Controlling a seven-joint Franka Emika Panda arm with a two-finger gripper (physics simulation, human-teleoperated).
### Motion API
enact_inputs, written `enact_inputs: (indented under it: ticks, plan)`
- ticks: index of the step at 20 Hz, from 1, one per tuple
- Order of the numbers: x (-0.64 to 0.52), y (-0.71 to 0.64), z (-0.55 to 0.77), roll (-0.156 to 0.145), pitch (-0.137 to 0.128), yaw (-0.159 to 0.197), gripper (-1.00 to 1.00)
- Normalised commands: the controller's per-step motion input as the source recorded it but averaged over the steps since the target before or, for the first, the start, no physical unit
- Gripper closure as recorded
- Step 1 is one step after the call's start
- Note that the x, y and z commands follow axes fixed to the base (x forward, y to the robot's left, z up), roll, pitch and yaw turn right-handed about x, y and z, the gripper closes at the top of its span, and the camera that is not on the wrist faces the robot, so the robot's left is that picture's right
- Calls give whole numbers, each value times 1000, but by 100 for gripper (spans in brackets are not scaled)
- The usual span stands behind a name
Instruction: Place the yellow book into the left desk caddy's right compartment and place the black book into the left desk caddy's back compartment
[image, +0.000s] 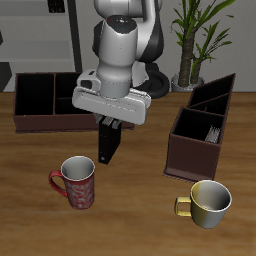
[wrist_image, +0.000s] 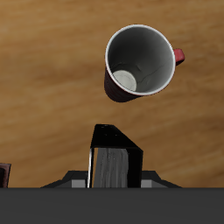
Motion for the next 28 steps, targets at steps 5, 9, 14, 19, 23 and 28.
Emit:
enact_inputs:
  ticks: [5,9,14,19,23,28]
  plan:
    - [-311,83,752,-21,-35,47,100]
    - [-380,220,892,-3,-75,42,100]
    - [-309,191,606,-5,-52,20,100]
    - [-388,178,402,-8,-18,23,100]
    - [-362,211,439,21,-34,38,100]
    - [-201,159,270,21,-23,33,100]
